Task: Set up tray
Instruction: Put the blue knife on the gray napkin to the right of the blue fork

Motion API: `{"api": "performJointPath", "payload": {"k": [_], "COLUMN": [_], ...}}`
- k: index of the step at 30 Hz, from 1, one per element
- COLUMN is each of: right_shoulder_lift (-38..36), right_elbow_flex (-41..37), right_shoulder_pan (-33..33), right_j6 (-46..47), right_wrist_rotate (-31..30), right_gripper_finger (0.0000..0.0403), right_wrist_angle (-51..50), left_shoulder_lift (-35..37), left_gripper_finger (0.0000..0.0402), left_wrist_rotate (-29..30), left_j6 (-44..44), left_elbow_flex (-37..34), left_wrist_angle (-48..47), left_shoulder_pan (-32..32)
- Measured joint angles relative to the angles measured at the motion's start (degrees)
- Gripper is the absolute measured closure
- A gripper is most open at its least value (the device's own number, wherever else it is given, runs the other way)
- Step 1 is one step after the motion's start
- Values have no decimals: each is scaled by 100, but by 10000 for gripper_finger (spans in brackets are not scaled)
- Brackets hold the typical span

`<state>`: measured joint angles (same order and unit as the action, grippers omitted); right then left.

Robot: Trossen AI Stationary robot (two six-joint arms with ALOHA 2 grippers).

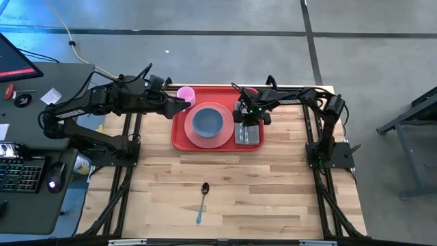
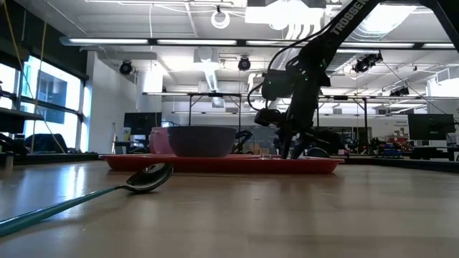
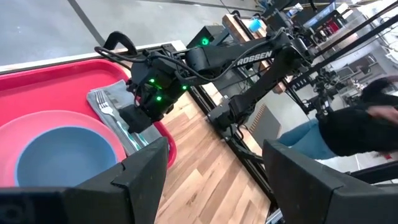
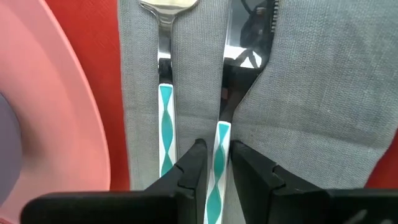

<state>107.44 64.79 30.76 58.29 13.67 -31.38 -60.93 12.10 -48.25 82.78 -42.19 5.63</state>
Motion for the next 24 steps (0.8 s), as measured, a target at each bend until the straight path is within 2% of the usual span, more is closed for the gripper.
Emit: {"api": "performJointPath", "payload": {"k": [7,17,24], "right_shoulder_lift": [0,-70,-258], "right_elbow_flex": [0,0,-2], "right_shoulder_pan": [0,0,48], "right_j6": [171,195,317], "right_wrist_rotate": [-2,-88,-376], "right_gripper_finger": [339,382,361], "right_wrist_angle": [-2,-60,-257], "left_shoulder_lift": [0,0,-2], "left_gripper_finger": [110,110,110], "left_wrist_rotate": [-87,-85,-83], "left_j6": [0,-1,-2], "left_elbow_flex": [0,0,0], "left_wrist_angle": [0,2,4], "left_shoulder_pan": [0,0,0]}}
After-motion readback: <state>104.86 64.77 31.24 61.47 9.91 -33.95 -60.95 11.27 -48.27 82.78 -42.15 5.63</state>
